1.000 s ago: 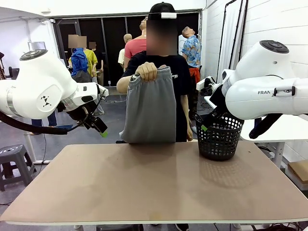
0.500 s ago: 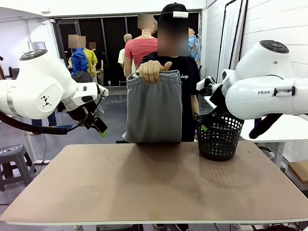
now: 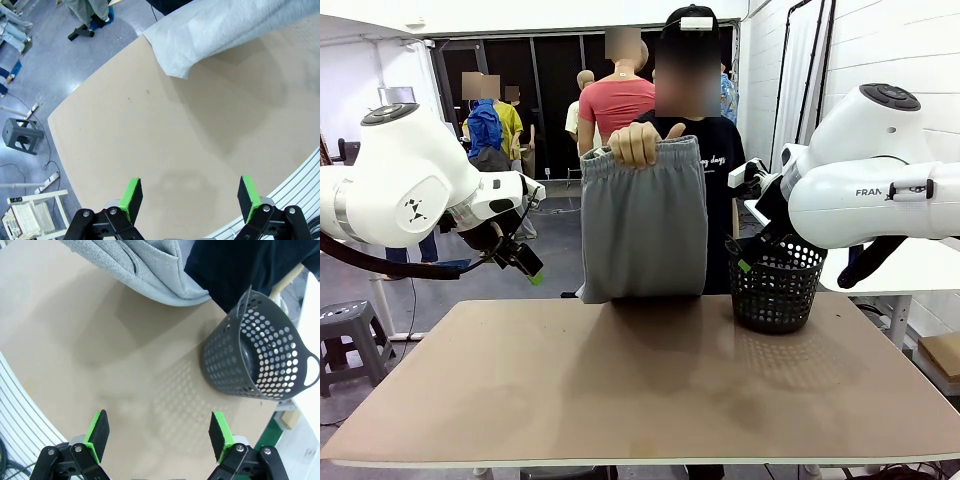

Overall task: Fold the training pants.
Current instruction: Grab both ends of the Training pants handed by a person.

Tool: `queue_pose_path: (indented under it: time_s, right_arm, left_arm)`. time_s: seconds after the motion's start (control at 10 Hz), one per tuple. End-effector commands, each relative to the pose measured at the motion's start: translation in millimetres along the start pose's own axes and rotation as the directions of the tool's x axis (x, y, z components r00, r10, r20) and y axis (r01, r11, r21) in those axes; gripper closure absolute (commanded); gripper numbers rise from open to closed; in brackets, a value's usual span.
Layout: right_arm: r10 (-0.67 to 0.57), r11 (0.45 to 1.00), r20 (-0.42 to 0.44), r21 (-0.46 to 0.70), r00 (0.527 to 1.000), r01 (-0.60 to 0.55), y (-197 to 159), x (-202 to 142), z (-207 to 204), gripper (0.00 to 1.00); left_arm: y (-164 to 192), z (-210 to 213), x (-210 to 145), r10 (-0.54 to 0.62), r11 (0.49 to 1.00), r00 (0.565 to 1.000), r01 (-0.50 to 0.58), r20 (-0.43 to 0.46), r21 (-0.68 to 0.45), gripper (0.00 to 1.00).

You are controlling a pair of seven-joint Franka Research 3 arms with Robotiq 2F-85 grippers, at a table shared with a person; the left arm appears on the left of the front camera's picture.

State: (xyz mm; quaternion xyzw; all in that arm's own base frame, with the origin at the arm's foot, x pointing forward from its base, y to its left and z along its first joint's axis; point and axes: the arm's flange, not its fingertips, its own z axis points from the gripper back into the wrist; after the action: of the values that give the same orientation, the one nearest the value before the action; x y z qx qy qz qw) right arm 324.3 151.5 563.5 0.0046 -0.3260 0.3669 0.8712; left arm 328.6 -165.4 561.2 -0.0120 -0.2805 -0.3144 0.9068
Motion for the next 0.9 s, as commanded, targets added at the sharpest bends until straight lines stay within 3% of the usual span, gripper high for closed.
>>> queue_pose_path:
  time_s: [0.0, 0.8]
  right_arm:
    - [0.001, 1.0, 0.001, 0.015, 1.0, -0.001, 0.6, 0.1, -1.8, 0.0]
    - [0.001, 1.0, 0.001, 0.015, 1.0, -0.001, 0.6, 0.1, -1.8, 0.0]
  left_arm:
    - [1.2, -1.2, 0.2, 0.002, 1.0, 1.0, -0.002, 0.0, -0.002, 0.0]
    - [1.2, -1.2, 0.2, 0.002, 1.0, 1.0, -0.002, 0.0, -0.002, 0.0]
